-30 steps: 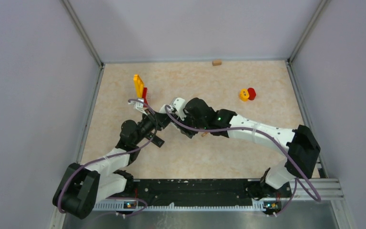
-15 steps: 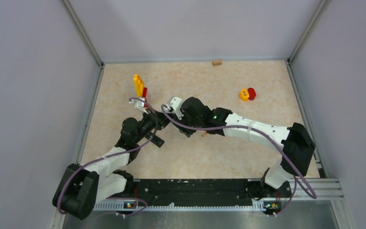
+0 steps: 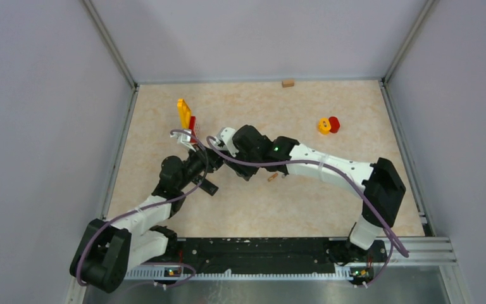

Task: Load the batteries into the remote control

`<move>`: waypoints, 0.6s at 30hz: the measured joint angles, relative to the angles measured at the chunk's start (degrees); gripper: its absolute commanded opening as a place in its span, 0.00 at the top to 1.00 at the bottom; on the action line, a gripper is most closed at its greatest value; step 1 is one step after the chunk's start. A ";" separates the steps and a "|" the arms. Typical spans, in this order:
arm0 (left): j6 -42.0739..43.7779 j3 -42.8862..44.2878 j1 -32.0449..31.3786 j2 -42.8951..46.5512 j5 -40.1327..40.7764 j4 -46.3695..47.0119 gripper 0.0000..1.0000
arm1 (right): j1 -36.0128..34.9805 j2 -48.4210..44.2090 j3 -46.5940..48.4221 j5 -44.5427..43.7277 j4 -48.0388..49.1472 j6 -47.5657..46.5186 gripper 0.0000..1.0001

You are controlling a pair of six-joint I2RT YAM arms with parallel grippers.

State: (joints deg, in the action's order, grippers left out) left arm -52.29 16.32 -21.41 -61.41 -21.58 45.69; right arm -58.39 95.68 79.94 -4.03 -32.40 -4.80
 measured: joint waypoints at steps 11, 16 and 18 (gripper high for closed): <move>-0.44 -1.53 0.15 3.06 0.85 -0.55 1.00 | 0.07 2.80 5.18 1.16 -5.29 1.92 0.56; -0.20 -1.88 0.37 3.58 1.22 -0.50 1.00 | 0.17 5.16 8.83 1.51 -8.50 2.71 0.56; -0.09 -1.95 0.42 3.61 1.51 -0.55 1.00 | 0.28 6.14 10.19 1.55 -9.70 2.99 0.55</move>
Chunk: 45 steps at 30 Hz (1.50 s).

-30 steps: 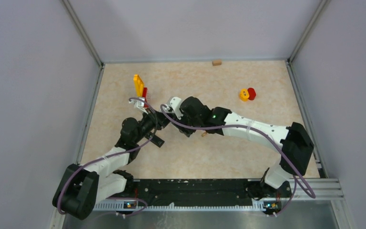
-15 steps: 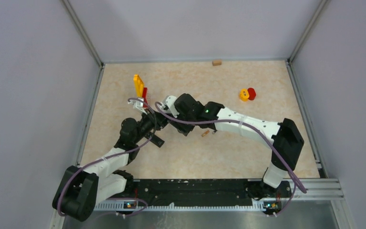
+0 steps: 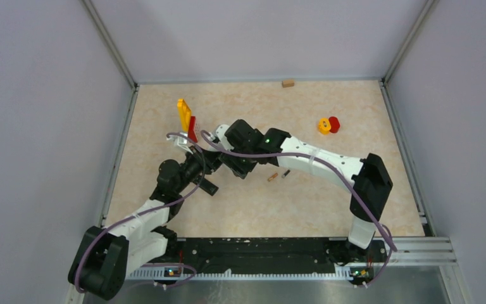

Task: Load the batteries into the remote control

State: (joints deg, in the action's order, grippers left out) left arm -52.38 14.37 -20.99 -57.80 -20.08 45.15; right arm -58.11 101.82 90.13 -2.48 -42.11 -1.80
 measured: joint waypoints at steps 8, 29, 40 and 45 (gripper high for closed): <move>-0.44 -0.02 0.13 0.17 0.26 -0.22 1.00 | 0.17 1.97 3.08 0.09 -2.58 1.92 0.53; -10.75 -0.02 1.22 -2.78 -0.22 -1.73 1.00 | 1.03 6.67 9.31 1.51 -9.14 4.87 0.49; -20.46 0.70 2.45 -4.72 -1.60 -6.19 1.00 | 1.40 6.67 9.29 2.80 -10.19 5.05 0.47; -21.77 1.49 3.04 -4.72 -2.38 -7.56 1.00 | 1.42 6.67 9.29 2.75 -9.62 5.05 0.45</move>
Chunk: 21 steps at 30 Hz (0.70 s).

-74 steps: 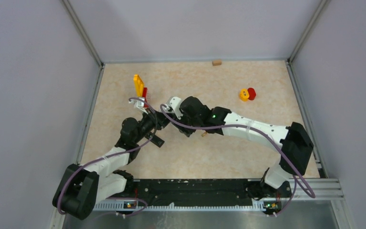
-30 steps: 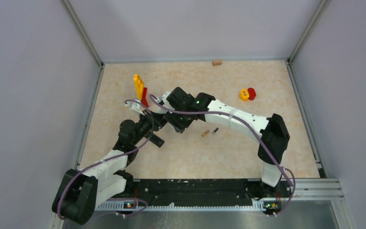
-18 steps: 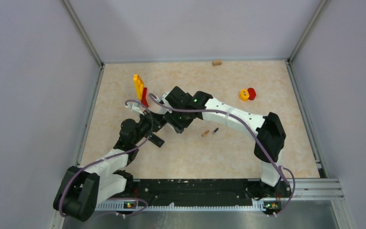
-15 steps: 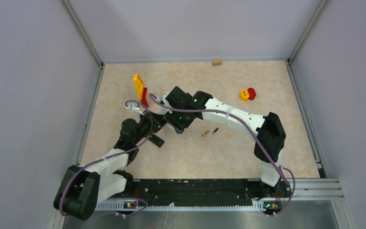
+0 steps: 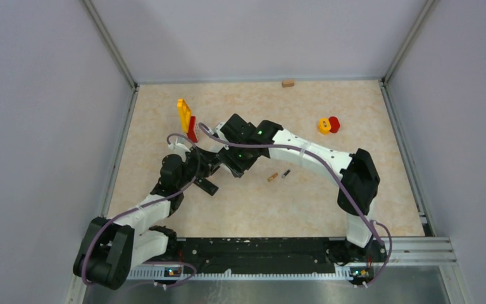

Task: Load the batteries into the remote control

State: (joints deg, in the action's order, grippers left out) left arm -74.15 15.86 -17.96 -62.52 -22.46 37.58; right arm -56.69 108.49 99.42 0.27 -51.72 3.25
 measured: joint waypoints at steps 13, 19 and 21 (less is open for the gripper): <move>-3.65 1.75 0.96 0.00 -3.15 -0.70 1.00 | 0.09 0.00 -0.39 -0.63 3.72 -0.02 0.35; -5.64 2.89 1.38 0.00 -6.32 1.51 1.00 | 0.09 0.02 -0.85 -0.81 6.91 -0.02 0.27; -5.95 2.89 1.75 -0.02 -6.71 1.33 1.00 | 0.11 0.00 -1.31 -1.01 7.72 0.00 0.23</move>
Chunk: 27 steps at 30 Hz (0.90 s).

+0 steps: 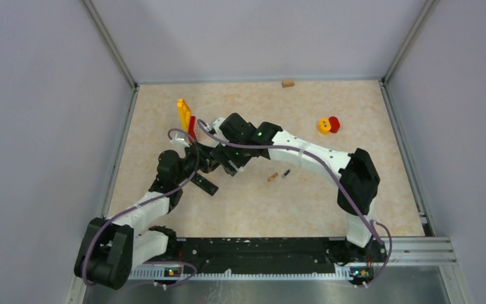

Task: Load the batteries into the remote control

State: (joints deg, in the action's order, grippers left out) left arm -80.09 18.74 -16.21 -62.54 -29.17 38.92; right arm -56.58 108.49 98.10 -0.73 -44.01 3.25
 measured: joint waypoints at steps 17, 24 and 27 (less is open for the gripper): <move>-2.67 0.00 0.44 -0.46 -4.13 4.50 1.00 | 2.43 -10.93 -13.68 5.05 11.78 7.98 0.13; -2.91 0.00 0.79 -0.31 -4.63 4.70 1.00 | 8.11 -25.38 -28.00 10.56 24.44 20.55 0.12; -2.93 0.00 0.87 -0.26 -4.94 4.37 1.00 | 10.47 -29.07 -31.52 10.67 29.53 25.33 0.12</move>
State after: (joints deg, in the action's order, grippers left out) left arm -83.02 18.74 -15.33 -62.81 -34.11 43.29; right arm -46.11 79.42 66.59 9.93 -14.48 28.58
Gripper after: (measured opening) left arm 0.258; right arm 0.880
